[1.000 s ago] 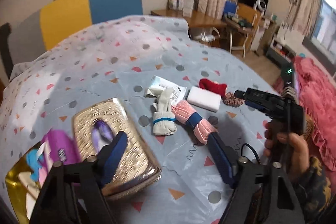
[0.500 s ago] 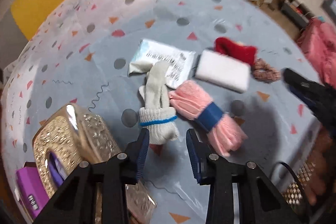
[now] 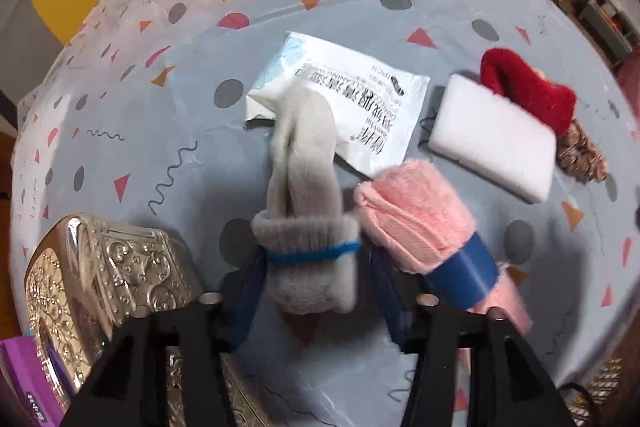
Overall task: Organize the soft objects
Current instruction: 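Grasp the white knit glove with the left gripper and lift it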
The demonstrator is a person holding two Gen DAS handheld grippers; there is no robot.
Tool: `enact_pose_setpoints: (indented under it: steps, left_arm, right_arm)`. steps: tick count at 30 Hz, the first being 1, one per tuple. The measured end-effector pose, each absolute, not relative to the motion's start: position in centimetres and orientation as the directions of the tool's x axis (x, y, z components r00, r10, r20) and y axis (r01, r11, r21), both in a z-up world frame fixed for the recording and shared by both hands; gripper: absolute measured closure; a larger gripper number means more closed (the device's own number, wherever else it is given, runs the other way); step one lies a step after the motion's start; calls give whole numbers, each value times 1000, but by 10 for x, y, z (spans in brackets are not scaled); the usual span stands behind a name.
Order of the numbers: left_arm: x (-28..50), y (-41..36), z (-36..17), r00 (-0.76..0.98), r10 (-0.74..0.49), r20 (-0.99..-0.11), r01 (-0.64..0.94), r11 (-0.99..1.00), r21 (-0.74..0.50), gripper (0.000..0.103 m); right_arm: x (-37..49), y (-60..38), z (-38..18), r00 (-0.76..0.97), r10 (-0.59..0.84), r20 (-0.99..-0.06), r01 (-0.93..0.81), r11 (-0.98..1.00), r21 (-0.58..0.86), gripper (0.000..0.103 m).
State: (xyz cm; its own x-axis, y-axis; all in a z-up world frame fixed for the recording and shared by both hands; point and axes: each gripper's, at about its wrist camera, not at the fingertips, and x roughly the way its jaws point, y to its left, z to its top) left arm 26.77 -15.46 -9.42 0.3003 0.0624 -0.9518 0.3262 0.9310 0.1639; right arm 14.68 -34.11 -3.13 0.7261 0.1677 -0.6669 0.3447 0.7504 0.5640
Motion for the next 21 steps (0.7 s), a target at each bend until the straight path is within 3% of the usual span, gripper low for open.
enact_pose_setpoints:
  steps: [3, 11, 17, 21]
  left_arm:
    - [252, -157, -91, 345, 56, -937, 366, 911, 189, 68]
    - [160, -146, -75, 423, -136, -896, 463, 882, 85, 69]
    - [68, -142, -87, 469, -211, -858, 575, 810, 115, 69]
    - [47, -132, -96, 502, -247, -829, 602, 788, 130, 69]
  right_arm:
    - [147, -340, -31, 726, 163, -668, 343, 756, 557, 59]
    - [146, -343, -32, 730, 161, -664, 350, 747, 566, 59]
    - [148, -343, -35, 720, 168, -673, 360, 739, 570, 59]
    - [149, -342, -38, 712, 164, -683, 369, 740, 563, 59]
